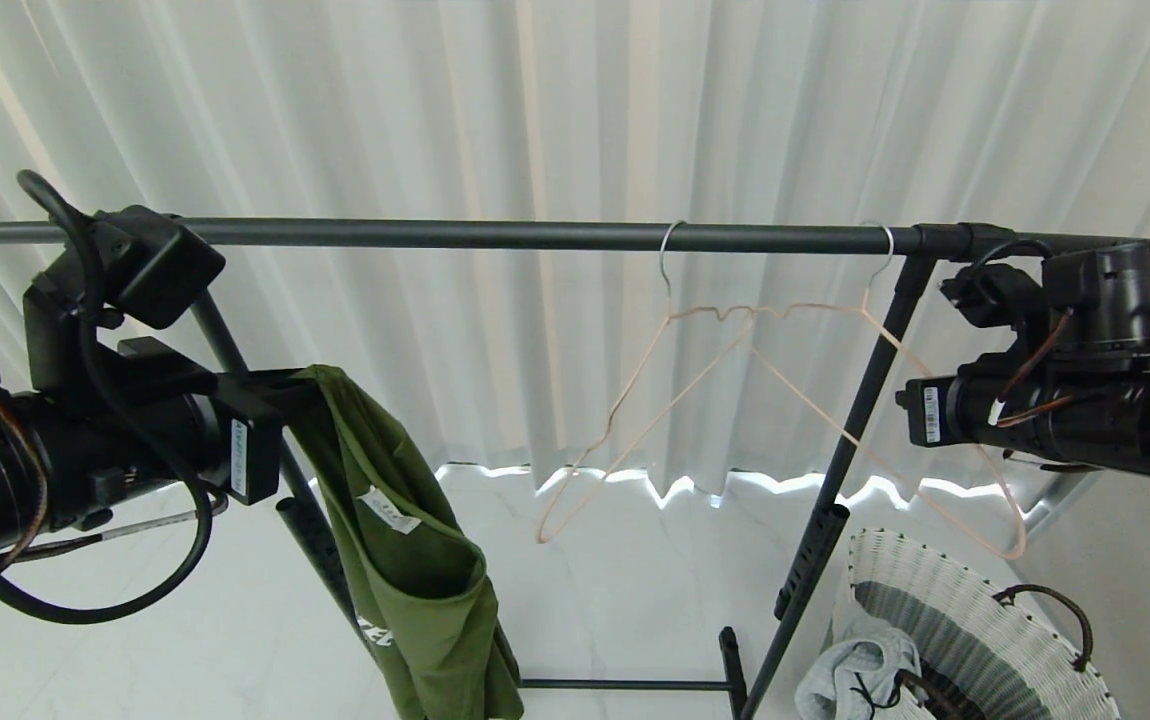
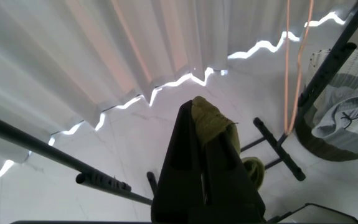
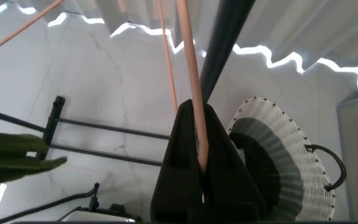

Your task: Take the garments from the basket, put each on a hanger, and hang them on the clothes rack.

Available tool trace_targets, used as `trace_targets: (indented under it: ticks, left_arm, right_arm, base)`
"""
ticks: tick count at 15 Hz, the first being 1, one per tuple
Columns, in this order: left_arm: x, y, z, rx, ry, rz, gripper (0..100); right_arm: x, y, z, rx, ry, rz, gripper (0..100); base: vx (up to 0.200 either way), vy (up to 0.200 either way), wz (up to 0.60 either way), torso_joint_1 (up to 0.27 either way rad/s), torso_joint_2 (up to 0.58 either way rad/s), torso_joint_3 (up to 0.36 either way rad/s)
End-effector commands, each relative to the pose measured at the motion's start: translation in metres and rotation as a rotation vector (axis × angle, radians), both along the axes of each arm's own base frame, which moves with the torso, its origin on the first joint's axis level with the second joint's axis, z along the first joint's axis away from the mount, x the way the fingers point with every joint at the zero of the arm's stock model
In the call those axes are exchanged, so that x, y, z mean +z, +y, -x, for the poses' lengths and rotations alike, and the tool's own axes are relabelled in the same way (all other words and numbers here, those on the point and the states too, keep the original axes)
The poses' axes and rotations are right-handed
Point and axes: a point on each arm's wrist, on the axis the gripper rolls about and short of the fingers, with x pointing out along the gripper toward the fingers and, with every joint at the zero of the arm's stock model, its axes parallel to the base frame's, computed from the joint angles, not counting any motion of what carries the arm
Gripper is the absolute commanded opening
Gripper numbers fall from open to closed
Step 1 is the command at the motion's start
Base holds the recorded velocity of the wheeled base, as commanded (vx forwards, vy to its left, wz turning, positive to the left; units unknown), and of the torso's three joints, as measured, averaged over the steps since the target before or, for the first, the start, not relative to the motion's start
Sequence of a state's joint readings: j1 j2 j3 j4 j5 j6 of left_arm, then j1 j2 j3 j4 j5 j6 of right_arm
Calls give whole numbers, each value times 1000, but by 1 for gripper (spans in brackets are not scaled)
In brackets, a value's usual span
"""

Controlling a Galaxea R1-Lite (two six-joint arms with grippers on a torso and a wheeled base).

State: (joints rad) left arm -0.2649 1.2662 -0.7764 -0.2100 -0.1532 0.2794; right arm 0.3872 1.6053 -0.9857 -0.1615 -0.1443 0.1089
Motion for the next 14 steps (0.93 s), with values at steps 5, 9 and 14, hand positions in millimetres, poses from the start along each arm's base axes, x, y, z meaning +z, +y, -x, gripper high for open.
trace_targets:
  ticks: [5,9,14]
  left_arm:
    - [3,1,3,0,-19,4,0]
    - [3,1,3,0,-19,2,0]
    - [2,1,2,0,-15,1,0]
  right_arm:
    - [18,-5,13,1,-62,-25,0]
    - [20,-5,16,5,-69,-27,0]
    - [20,-12,32,7,-72,-23,0]
  base:
    - [0,0,0,0,0,0]
    - [0,0,0,0,0,0]
    - [0,0,0,0,0,0]
